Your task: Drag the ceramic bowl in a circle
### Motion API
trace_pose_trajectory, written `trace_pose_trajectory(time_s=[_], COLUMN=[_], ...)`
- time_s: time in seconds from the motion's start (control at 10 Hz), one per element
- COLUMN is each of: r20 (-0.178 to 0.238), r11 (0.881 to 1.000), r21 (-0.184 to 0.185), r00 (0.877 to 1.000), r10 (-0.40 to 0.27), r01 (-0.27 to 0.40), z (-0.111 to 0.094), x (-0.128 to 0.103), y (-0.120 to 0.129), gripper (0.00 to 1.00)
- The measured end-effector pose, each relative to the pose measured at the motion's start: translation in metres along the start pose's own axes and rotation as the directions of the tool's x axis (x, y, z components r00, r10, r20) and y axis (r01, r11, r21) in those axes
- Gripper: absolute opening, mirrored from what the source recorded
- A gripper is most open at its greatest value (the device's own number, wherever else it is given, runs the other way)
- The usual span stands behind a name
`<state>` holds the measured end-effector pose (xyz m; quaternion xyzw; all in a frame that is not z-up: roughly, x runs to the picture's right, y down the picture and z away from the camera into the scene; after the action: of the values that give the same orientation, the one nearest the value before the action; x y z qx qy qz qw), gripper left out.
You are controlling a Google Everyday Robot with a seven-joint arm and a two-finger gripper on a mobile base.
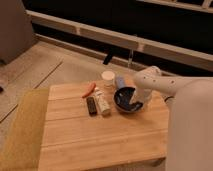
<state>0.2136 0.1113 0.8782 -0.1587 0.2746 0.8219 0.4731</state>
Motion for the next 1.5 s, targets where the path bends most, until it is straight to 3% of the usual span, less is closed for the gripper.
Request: trace_pose_trajectory(time_s=[0.2,0.4,0.6,0.8,1.0,1.2,1.4,1.5], r20=[-0.042,-0.052,-0.037,-0.024,-0.009,-0.001,-0.034,-0.069], r11=[1.0,1.0,0.998,0.993,0.987,0.985,0.991,0.995], r21=[0.009,0.013,-0.022,-0.061,-0.095,-0.103,-0.056,-0.012], r00=[0.999,0.999,0.998,0.994,0.991,0.99,0.992,0.992], r10=[0.008,-0.01,-0.058,-0.107,-0.131,-0.141,-0.125,-0.104], r01=[-0.008,0.011,0.057,0.105,0.13,0.14,0.123,0.104], z=[0.02,0.03,0.028,0.022,0.013,0.005,0.006,0.011], x=[-0.008,-0.016,-0.022,-0.02,-0.016,-0.01,0.005,0.012], y=[-0.008,-0.007,0.01,0.029,0.039,0.036,0.009,-0.013], gripper=[0.6,0.39,0.17,0.01,0.0,0.0,0.0,0.0])
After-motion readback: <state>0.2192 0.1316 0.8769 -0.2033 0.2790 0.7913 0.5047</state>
